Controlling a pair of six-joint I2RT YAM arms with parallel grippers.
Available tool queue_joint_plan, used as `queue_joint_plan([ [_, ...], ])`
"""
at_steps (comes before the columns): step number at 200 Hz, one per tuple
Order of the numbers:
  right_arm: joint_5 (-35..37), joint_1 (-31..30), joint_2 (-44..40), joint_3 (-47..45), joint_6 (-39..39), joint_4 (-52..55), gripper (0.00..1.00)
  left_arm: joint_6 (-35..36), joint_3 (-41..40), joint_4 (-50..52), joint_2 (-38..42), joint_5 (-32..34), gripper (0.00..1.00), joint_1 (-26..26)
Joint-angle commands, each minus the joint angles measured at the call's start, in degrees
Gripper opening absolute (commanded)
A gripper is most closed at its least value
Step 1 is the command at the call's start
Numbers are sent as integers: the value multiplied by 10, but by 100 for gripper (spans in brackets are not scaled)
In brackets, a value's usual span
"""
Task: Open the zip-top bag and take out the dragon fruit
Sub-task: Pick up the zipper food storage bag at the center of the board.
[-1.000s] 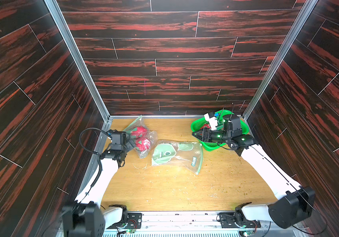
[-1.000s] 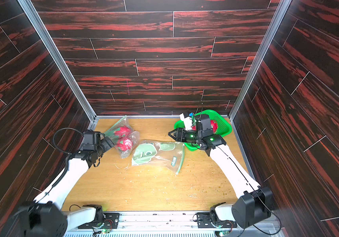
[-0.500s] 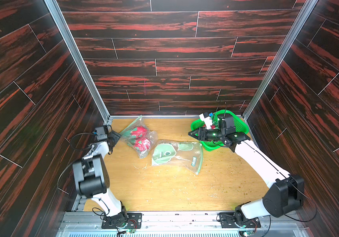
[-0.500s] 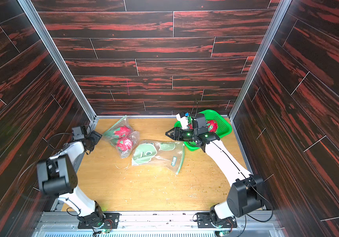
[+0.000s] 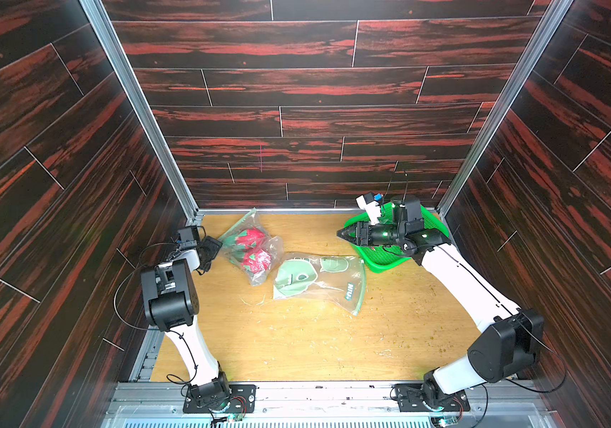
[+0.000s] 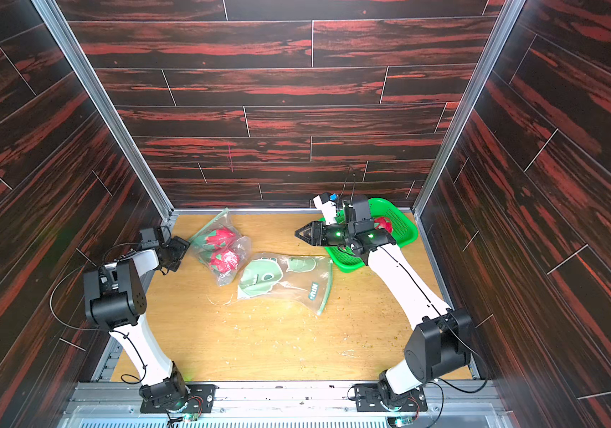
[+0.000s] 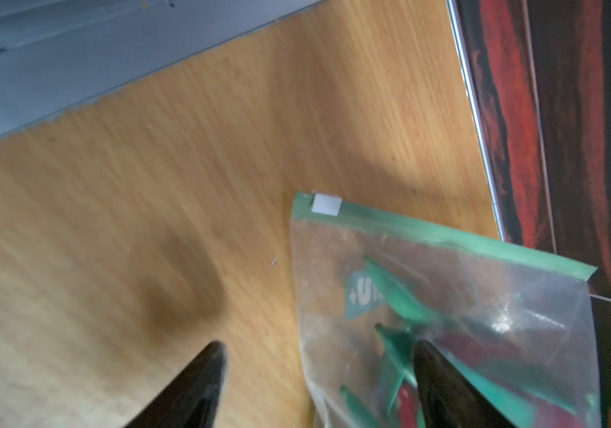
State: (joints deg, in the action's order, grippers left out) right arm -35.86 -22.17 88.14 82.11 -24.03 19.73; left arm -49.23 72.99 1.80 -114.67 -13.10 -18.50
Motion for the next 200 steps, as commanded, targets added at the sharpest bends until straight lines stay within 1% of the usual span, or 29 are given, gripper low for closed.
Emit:
queue_joint_plan([
  [1, -13, -2, 7, 15, 11, 9, 49, -21, 14, -39, -18, -8, 83, -3],
  [28, -15, -2, 7, 18, 11, 10, 49, -41, 16, -82, -38, -25, 80, -3],
  [42, -15, -2, 7, 20, 12, 12, 49, -49, 15, -101, -43, -26, 79, -4],
  [81, -13, -2, 6, 21, 13, 15, 48, -70, 21, -132, -62, -26, 77, -3],
  [104, -13, -1, 7, 19, 12, 15, 48, -84, 21, -149, -75, -30, 74, -2],
  [125, -12, -2, 7, 18, 12, 14, 48, -90, 10, -170, -69, -29, 70, -1],
  [135, -12, -2, 8, 19, 12, 16, 48, -91, 5, -178, -65, -27, 64, 0],
  [146, -13, -2, 9, 20, 10, 15, 49, -93, -1, -193, -58, -29, 50, 0],
  [164, -13, -2, 9, 20, 9, 13, 49, -94, -9, -218, -41, -32, 31, 3],
  [185, -11, -2, 7, 22, 9, 17, 49, -69, -10, -228, -13, -32, 8, 12],
  [195, -11, -1, 6, 21, 10, 17, 48, -56, -10, -227, 4, -32, 0, 17],
  [200, -10, -1, 4, 21, 11, 17, 48, -51, -12, -227, 14, -31, 0, 18],
])
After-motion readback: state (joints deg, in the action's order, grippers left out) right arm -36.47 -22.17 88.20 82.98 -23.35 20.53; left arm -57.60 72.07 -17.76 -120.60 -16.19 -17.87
